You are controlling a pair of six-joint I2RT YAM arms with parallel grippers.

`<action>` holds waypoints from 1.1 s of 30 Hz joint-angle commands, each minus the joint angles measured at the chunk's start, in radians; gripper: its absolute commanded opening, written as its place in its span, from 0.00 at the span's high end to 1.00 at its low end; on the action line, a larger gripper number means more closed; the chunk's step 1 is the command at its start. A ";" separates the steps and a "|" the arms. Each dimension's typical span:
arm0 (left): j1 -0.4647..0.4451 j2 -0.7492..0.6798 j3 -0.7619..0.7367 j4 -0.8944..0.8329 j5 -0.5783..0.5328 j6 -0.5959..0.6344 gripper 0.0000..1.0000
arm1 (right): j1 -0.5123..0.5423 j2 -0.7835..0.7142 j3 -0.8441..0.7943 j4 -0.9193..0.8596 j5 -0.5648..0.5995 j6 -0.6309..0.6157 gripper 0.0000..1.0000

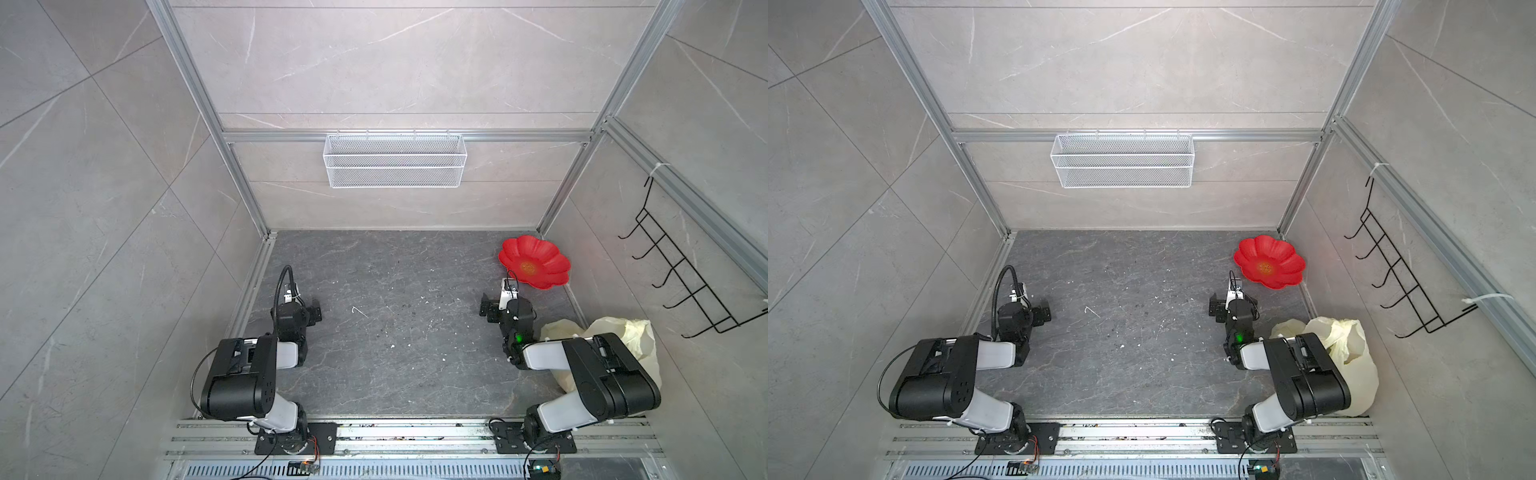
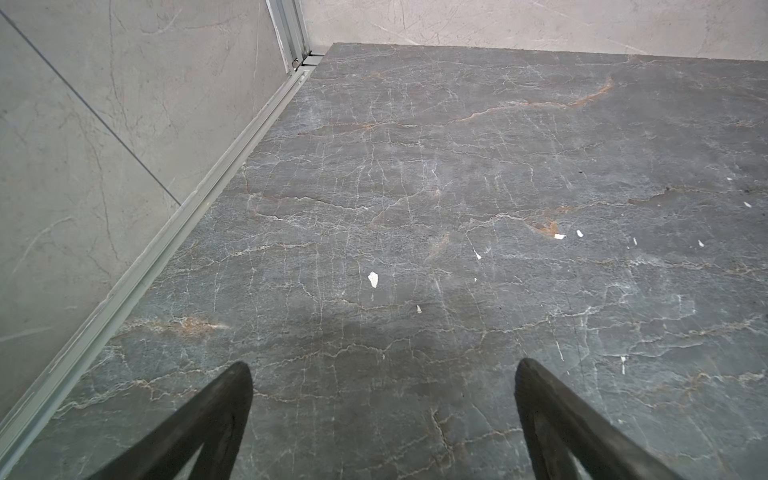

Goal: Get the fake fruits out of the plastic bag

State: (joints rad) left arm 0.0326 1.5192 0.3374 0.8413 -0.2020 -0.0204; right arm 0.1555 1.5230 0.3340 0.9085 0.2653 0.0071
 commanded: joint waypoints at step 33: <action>-0.041 -0.089 -0.015 0.024 0.014 0.036 0.00 | -0.003 -0.020 -0.005 0.017 -0.108 -0.040 0.00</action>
State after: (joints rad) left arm 0.0147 1.5009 0.3328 0.8364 -0.1982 -0.0158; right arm 0.1555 1.5230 0.3340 0.9100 0.2317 0.0013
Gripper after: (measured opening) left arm 0.999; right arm 0.995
